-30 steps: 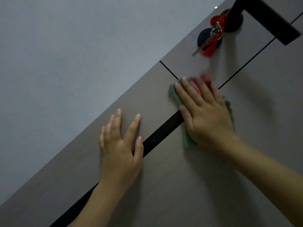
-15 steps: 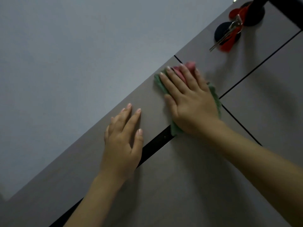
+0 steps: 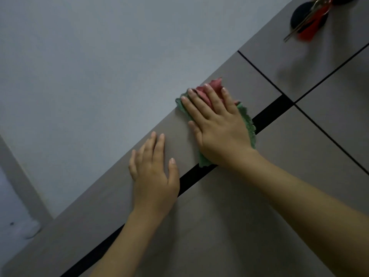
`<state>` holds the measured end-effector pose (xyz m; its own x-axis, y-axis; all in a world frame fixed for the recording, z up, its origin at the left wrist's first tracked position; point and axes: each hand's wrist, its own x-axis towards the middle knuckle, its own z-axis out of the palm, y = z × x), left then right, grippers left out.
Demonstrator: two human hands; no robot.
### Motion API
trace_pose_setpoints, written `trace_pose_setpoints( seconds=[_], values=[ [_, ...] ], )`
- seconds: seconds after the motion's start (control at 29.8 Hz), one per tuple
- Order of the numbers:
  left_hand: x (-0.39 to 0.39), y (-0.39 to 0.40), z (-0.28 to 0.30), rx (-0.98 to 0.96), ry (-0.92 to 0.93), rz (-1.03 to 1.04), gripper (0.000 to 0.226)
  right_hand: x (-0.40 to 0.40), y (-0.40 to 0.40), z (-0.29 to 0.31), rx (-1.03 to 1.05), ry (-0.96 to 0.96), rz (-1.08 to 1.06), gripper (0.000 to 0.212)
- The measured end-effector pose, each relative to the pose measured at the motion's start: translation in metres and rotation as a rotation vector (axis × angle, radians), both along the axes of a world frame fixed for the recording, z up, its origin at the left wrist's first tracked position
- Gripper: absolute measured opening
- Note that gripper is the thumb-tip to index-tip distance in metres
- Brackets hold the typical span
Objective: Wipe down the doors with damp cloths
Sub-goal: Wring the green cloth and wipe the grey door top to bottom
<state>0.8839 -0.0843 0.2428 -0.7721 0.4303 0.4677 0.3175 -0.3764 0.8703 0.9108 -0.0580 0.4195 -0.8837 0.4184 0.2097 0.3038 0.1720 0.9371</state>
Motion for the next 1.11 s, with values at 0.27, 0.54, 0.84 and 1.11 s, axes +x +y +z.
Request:
trace_pose_setpoints(
  seconds=[0.27,0.54,0.84,1.11],
  values=[
    [-0.012,-0.003,-0.014,0.071,0.038,-0.057,0.062,0.071,-0.021,-0.024,-0.135,-0.308,0.005,0.052],
    [-0.006,0.0,-0.009,0.007,0.063,-0.013,0.068,0.026,-0.007,-0.03,-0.025,-0.113,0.003,0.054],
    [0.018,-0.009,0.036,0.086,0.217,0.024,0.059,0.098,-0.024,0.045,0.072,0.162,0.043,0.055],
    [0.039,-0.018,0.045,0.002,0.291,-0.045,0.065,0.177,-0.047,-0.003,-0.005,-0.153,0.082,0.051]
  ],
)
